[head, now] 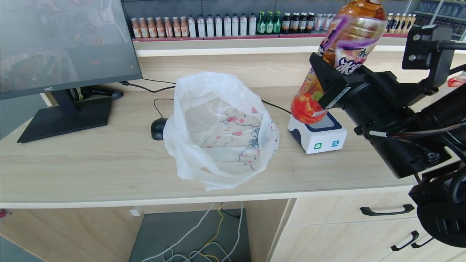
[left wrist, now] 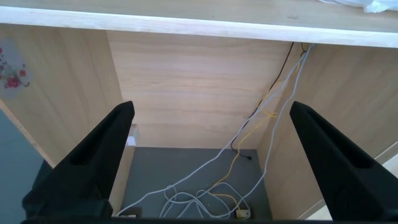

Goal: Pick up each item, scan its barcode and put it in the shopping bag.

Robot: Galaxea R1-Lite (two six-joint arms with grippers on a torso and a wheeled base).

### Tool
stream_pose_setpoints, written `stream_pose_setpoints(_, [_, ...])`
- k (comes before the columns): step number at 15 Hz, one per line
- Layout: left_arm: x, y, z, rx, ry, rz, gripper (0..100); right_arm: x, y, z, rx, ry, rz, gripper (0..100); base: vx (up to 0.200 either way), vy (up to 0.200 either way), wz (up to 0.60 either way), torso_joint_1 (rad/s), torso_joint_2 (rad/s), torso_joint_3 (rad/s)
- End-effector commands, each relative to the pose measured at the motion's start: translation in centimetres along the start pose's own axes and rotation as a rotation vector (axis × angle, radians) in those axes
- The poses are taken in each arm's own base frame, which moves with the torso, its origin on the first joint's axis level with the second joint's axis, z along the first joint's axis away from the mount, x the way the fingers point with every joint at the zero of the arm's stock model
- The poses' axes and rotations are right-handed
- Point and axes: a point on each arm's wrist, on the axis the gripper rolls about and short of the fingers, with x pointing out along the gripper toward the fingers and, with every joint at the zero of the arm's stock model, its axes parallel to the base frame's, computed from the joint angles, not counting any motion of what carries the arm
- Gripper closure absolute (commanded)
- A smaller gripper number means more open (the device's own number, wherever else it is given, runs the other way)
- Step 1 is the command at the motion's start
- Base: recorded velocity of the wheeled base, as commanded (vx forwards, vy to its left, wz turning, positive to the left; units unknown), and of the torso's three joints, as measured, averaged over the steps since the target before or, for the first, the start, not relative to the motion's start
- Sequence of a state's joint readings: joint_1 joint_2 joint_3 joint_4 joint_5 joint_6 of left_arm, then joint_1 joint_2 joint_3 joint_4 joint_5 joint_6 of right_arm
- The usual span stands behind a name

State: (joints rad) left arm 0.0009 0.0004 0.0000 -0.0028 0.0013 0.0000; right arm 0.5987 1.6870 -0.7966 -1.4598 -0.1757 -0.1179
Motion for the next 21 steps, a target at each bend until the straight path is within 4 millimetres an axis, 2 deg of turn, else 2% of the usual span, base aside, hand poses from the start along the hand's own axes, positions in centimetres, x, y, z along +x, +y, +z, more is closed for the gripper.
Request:
stream_pose_setpoints(1, [0.0, 0.0, 0.0, 0.000, -0.001, 0.001, 0, 0.0, 0.1, 0.0, 0.002, 0.002, 0.005, 100, 0.000, 0.200, 0.00, 0.002, 0.00, 0.002])
stream_pose_setpoints(9, [0.0, 0.0, 0.0, 0.002, -0.001, 0.001, 0, 0.1, 0.1, -0.1, 0.003, -0.004, 0.002, 100, 0.000, 0.200, 0.00, 0.002, 0.00, 0.002])
stream_pose_setpoints(14, [0.0, 0.0, 0.0, 0.003, -0.001, -0.001, 0, -0.1, 0.3, 0.0, -0.001, -0.003, 0.012, 100, 0.000, 0.000, 0.00, 0.000, 0.00, 0.000])
stream_pose_setpoints(19, [0.0, 0.0, 0.0, 0.003, -0.001, 0.001, 0, 0.0, 2.1, -0.5, -0.019, 0.032, 0.063, 100, 0.000, 0.000, 0.00, 0.000, 0.00, 0.000])
stream_pose_setpoints(21, [0.0, 0.0, 0.0, 0.003, -0.001, 0.001, 0, 0.9, 3.1, -0.9, -0.024, 0.054, 0.086, 100, 0.000, 0.000, 0.00, 0.000, 0.00, 0.000])
